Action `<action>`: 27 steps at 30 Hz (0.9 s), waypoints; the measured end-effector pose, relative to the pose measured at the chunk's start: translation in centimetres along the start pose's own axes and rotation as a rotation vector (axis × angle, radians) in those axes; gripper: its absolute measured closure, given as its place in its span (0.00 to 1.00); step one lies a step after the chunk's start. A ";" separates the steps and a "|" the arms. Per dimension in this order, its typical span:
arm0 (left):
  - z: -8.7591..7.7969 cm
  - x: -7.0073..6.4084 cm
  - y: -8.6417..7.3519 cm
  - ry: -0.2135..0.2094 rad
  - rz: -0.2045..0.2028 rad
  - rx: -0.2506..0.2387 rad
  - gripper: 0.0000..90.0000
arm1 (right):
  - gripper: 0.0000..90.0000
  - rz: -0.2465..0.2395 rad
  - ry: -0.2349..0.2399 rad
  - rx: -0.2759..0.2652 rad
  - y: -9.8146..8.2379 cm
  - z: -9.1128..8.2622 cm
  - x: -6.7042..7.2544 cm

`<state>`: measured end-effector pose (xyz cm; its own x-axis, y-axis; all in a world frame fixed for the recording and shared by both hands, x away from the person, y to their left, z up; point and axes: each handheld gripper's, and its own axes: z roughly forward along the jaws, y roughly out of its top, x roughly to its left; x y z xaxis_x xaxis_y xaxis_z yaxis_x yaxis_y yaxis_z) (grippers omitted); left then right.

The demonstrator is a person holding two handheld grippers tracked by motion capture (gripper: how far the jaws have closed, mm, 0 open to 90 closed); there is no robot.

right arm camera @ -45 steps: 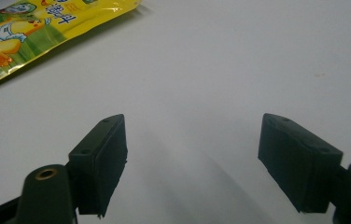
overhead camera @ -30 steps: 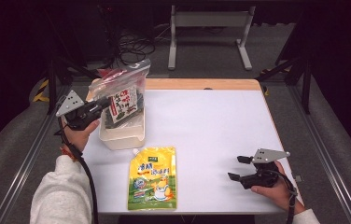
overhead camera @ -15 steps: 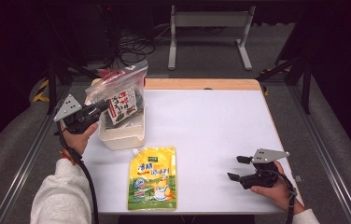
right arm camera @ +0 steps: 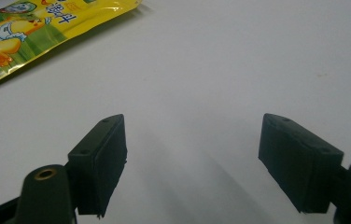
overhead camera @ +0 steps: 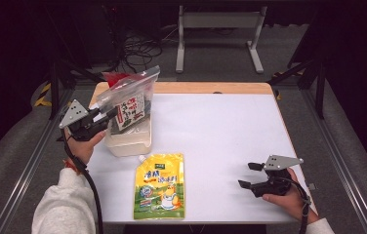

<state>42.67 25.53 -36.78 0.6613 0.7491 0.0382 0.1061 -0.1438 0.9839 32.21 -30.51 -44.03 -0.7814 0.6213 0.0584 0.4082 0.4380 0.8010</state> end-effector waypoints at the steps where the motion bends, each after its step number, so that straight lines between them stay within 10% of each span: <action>1: -0.2 -0.1 0.1 0.002 0.006 -0.003 0.73 | 0.26 0.001 -0.001 -0.001 0.0 0.0 0.0; 17: -3.0 -0.5 0.1 0.046 -0.004 -0.029 0.57 | 0.26 -0.004 -0.001 0.001 0.1 0.0 0.1; 27: -4.8 -2.6 -0.7 0.080 0.029 0.066 0.39 | 0.29 -0.008 -0.014 0.006 0.2 0.1 0.2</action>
<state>37.35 26.81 -36.74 0.6036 0.7929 0.0832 0.1380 -0.2068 0.9686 32.21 -30.27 -43.94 -0.7779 0.6268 0.0443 0.4054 0.4468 0.7975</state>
